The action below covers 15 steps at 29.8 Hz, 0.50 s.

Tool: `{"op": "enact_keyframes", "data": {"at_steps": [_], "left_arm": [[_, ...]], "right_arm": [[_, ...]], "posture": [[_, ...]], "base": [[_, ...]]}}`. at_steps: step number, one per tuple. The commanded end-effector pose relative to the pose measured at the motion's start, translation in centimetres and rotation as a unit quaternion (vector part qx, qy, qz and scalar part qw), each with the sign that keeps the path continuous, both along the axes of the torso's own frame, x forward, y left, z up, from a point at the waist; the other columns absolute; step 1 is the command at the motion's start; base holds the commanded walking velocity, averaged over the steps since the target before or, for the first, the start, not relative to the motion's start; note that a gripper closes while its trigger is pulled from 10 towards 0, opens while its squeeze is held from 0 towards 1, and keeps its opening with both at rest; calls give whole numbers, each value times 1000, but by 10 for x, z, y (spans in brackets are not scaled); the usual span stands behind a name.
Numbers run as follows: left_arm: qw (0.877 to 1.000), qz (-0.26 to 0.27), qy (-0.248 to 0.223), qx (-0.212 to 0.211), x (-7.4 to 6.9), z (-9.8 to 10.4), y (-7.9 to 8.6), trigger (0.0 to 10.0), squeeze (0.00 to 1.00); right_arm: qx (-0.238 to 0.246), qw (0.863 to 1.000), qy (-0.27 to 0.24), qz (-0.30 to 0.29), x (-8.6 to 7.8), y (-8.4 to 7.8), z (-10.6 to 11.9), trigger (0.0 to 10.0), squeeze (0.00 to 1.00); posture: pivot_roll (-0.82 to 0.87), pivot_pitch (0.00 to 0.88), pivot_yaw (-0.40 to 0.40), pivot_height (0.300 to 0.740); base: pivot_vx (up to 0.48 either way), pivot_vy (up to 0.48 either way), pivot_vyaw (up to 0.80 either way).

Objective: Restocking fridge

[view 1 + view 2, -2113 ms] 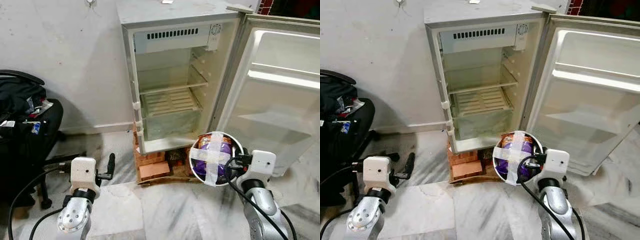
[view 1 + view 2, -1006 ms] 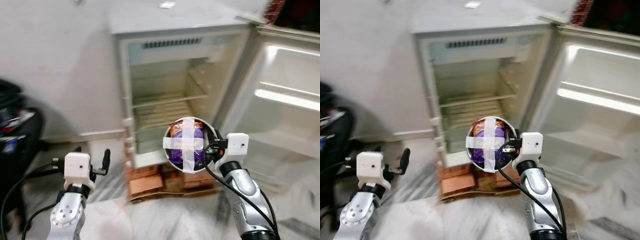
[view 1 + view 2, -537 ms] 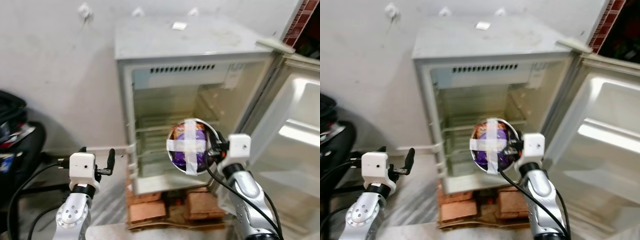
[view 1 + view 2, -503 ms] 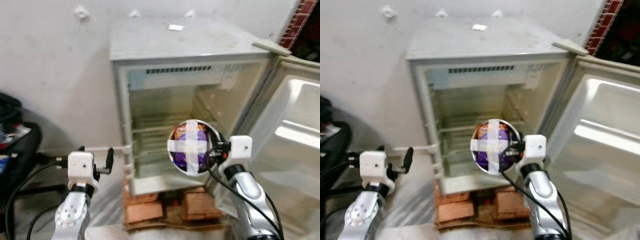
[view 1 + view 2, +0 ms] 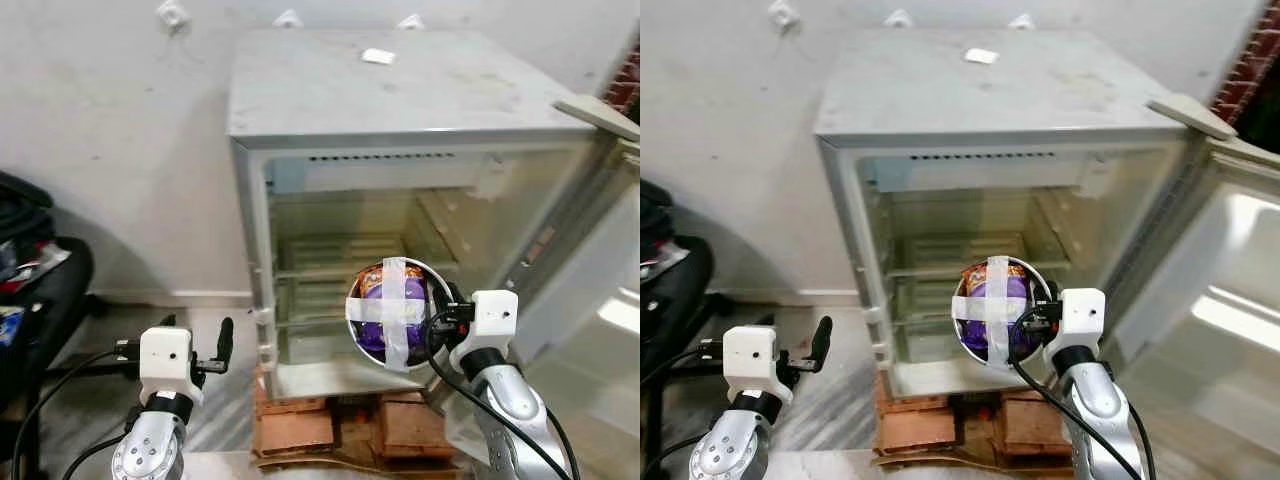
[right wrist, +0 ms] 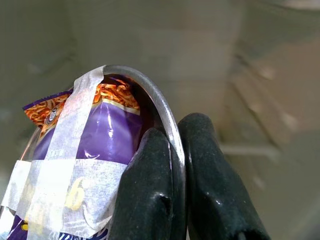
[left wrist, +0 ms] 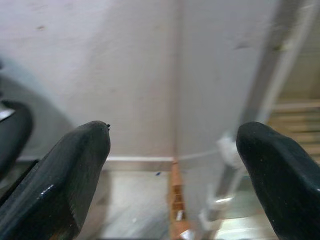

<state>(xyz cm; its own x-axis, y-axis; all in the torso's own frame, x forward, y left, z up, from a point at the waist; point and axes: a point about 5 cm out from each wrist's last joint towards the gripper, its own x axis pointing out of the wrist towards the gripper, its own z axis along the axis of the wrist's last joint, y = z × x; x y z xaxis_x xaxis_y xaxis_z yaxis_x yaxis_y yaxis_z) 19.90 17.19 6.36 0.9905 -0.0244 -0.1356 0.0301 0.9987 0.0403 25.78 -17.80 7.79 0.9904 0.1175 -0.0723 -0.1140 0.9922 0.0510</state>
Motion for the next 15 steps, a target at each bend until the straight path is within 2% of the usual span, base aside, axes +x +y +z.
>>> {"op": "enact_keyframes", "data": {"at_steps": [1,4,11,15], "left_arm": [[1000,-6,-4,-1,0,4,-2,10000,0],[1000,-7,-3,-1,0,4,-2,10000,0],[1000,-10,-4,-1,1,4,-3,10000,0],[1000,-11,-2,-3,0,3,-3,10000,0]], "right_arm": [[0,1000,-9,-3,1,-3,5,10000,0],[-4,1000,-6,-3,3,-5,4,10000,0],[-4,1000,-5,-3,5,-4,5,10000,0],[-4,1000,-6,-2,5,-4,5,10000,0]], "posture": [[59,5,-25,740],[60,6,-25,740],[61,17,-29,740],[60,19,-27,740]], "base": [[274,0,569],[276,0,469],[328,0,0],[453,0,0]]}}
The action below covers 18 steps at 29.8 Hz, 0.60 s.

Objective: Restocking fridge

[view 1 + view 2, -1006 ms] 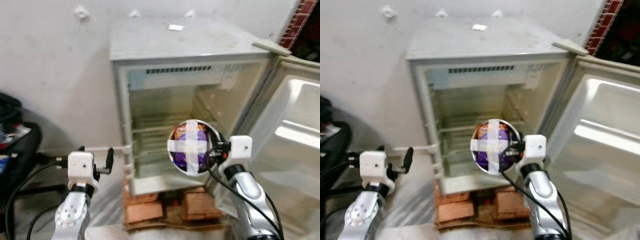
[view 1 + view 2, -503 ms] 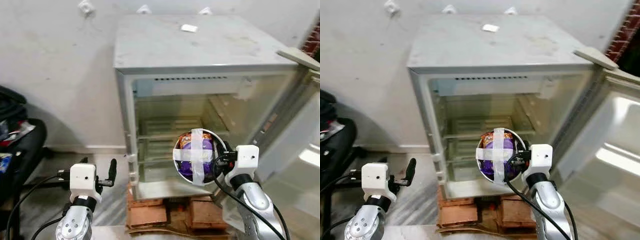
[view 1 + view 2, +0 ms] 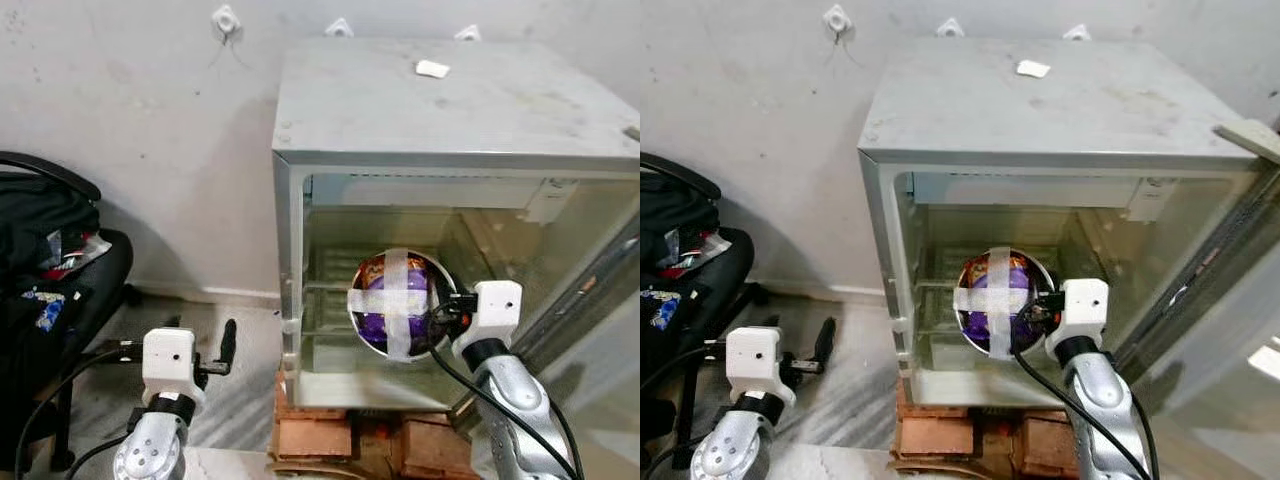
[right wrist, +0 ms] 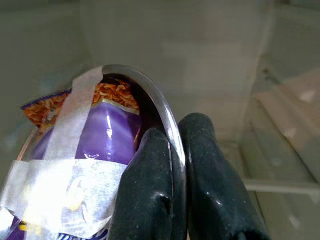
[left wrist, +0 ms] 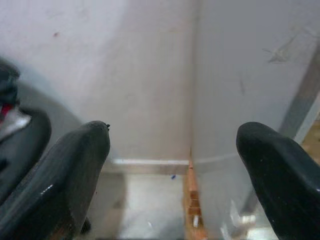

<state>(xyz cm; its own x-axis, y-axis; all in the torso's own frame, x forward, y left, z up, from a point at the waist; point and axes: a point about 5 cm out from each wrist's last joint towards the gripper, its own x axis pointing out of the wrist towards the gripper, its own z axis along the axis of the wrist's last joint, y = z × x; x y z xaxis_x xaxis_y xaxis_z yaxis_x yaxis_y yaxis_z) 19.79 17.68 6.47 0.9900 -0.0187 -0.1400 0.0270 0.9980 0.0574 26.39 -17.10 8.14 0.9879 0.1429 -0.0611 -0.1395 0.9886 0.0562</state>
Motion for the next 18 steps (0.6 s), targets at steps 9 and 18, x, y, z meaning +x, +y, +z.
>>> {"op": "enact_keyframes", "data": {"at_steps": [9,18], "left_arm": [[1000,-7,-3,-12,-1,2,-7,10000,0],[1000,-6,7,-1,-14,1,-5,10000,0]], "right_arm": [[-7,1000,8,-11,-3,-10,-2,10000,0],[15,999,44,29,1,4,-13,10000,0]], "posture": [[60,22,-28,740],[92,51,-38,740]], "base": [[111,0,0],[0,0,0]]}}
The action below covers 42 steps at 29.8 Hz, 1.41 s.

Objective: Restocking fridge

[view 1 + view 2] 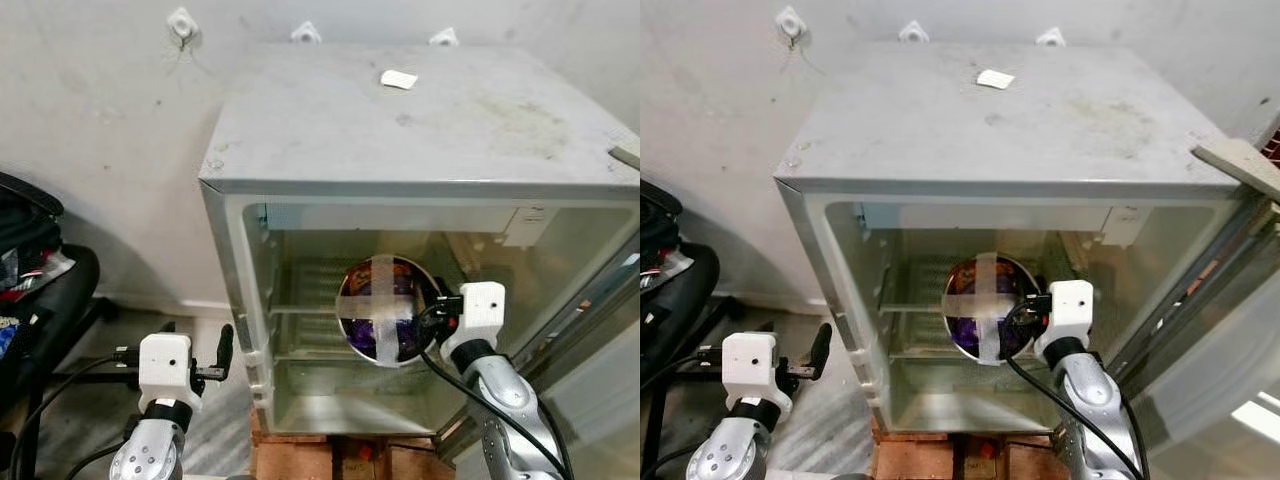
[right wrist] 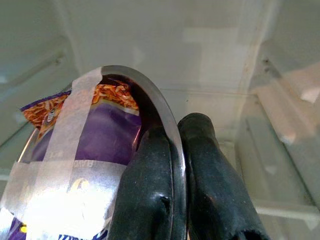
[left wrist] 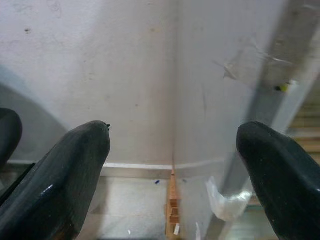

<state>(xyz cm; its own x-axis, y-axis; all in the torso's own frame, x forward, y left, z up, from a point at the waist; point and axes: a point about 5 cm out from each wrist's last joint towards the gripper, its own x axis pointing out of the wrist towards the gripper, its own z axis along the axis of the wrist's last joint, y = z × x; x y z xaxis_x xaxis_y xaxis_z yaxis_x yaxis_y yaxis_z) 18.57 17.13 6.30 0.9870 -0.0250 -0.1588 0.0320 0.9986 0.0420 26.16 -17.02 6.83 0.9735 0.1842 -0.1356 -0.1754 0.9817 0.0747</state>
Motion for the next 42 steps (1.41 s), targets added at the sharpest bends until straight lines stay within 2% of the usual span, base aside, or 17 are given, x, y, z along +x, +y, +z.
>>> {"op": "enact_keyframes", "data": {"at_steps": [1,5,6,9,11,15,17,21,25,26,29,30,31,35,36,42], "left_arm": [[1000,-4,-2,10,-5,4,1,10000,0],[1000,-4,6,12,-14,4,2,10000,0],[1000,0,14,15,-22,3,4,10000,0],[1000,4,19,17,-28,4,5,10000,0],[999,11,22,20,-33,6,7,10000,0],[999,15,23,21,-36,8,8,10000,0],[999,23,25,23,-40,11,9,10000,0],[999,28,26,24,-45,13,9,10000,0],[999,28,26,23,-46,17,6,10000,0],[999,25,26,24,-45,18,5,10000,0],[999,24,26,25,-45,19,5,10000,0],[999,24,27,26,-45,21,6,10000,0],[999,25,27,26,-45,21,6,10000,0],[999,26,28,26,-45,22,5,10000,0],[999,26,29,25,-45,21,3,10000,0],[999,29,30,22,-42,21,1,10000,0]], "right_arm": [[16,1000,8,12,6,6,-1,10000,0],[31,999,10,18,17,15,0,10000,0],[44,999,15,22,29,24,0,10000,0],[52,998,20,17,41,30,1,10000,0],[59,998,31,2,58,37,1,10000,0],[67,997,35,-7,68,42,2,10000,0],[66,996,50,-42,81,43,4,10000,0],[83,990,76,-84,88,42,3,10000,0],[125,977,122,-126,89,46,-6,10000,0],[164,964,143,-150,90,47,-8,10000,0],[192,954,152,-175,93,50,-6,10000,0],[234,942,152,-186,97,54,0,10000,745],[259,936,150,-187,99,57,3,10000,1000],[315,919,145,-187,105,65,12,10000,1000],[351,908,143,-182,107,71,17,10000,1000],[412,885,141,-162,109,82,22,10000,1000]], "posture": [[100,59,-38,740],[131,94,-42,740],[146,103,-46,740],[169,121,-50,740],[196,139,-57,740],[216,148,-63,740],[247,166,-74,740],[270,183,-81,740],[290,210,-79,740],[297,214,-79,740],[307,218,-78,740],[311,218,-80,740],[311,217,-80,740],[313,219,-83,740],[312,217,-87,740],[310,211,-91,740]], "base": [[0,0,0],[0,0,0],[0,0,0],[0,0,0],[0,0,0],[0,0,0],[0,0,0],[0,0,0],[0,0,0],[0,0,0],[0,0,0],[0,0,0],[0,0,0],[0,0,0],[0,0,0],[0,0,0]]}}
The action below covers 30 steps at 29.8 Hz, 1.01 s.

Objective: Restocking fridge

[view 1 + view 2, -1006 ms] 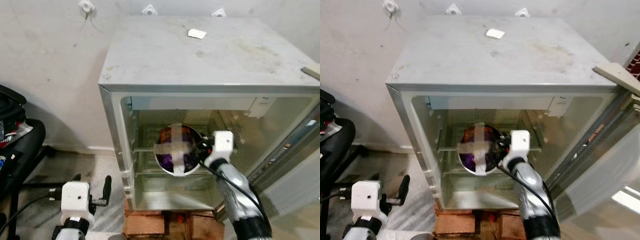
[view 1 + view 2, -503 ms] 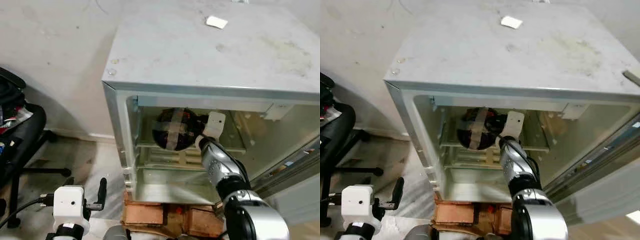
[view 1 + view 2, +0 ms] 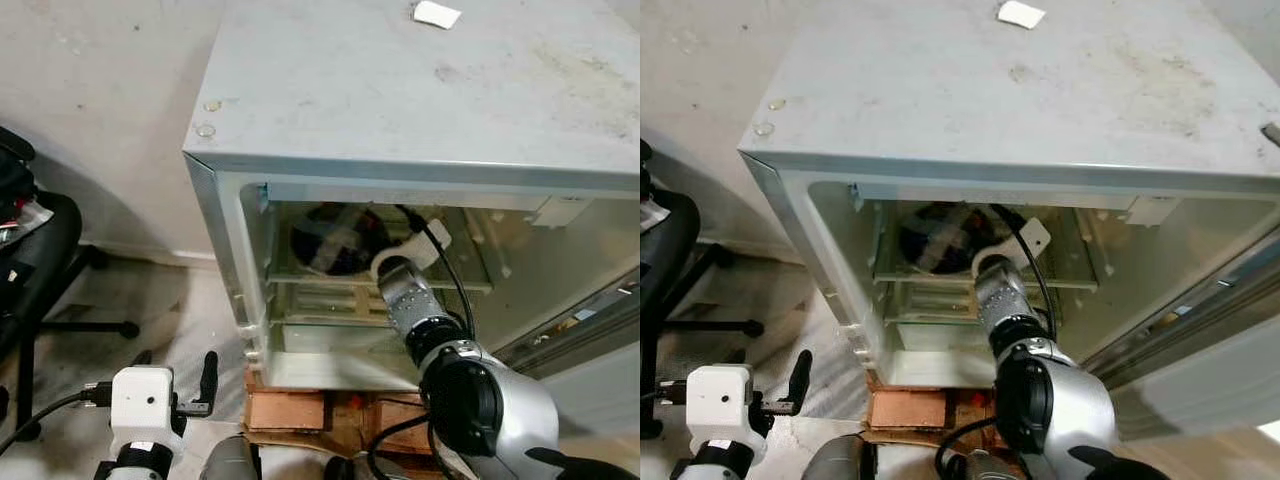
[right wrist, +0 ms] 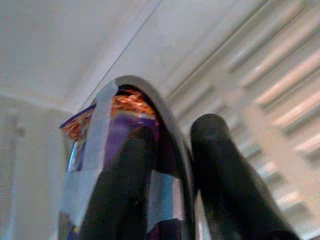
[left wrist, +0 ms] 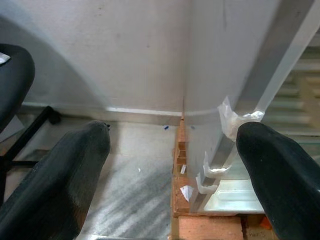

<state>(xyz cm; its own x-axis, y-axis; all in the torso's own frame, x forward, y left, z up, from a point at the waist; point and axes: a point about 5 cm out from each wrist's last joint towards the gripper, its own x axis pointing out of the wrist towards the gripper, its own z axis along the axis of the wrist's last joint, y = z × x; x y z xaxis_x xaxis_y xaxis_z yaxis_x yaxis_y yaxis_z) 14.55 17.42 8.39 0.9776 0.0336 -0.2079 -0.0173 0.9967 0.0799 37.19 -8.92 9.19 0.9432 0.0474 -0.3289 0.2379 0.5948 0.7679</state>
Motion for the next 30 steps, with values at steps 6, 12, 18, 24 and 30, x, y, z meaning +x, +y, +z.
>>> {"op": "enact_keyframes", "data": {"at_steps": [6,12,18,24,30], "left_arm": [[1000,3,1,1,3,1,-2,10000,0],[1000,4,-4,-3,11,0,-4,10000,0],[1000,3,-13,-7,20,-1,-5,10000,0],[999,5,-29,-18,36,0,-8,10000,0],[999,-6,-39,-24,48,-2,-15,10000,0]], "right_arm": [[5,1000,-12,10,-1,1,-1,10000,1000],[-42,998,-28,24,-2,-7,-3,10000,1000],[-135,989,-60,24,1,-36,0,10000,1000],[-188,977,-98,40,-1,-56,2,10000,1000],[-253,947,-167,106,-22,-56,-8,10000,1000]], "posture": [[303,201,-94,740],[290,179,-99,740],[271,142,-95,740],[236,89,-99,740],[197,48,-104,740]], "base": [[0,0,0],[0,0,0],[0,0,0],[0,0,0],[0,0,0]]}}
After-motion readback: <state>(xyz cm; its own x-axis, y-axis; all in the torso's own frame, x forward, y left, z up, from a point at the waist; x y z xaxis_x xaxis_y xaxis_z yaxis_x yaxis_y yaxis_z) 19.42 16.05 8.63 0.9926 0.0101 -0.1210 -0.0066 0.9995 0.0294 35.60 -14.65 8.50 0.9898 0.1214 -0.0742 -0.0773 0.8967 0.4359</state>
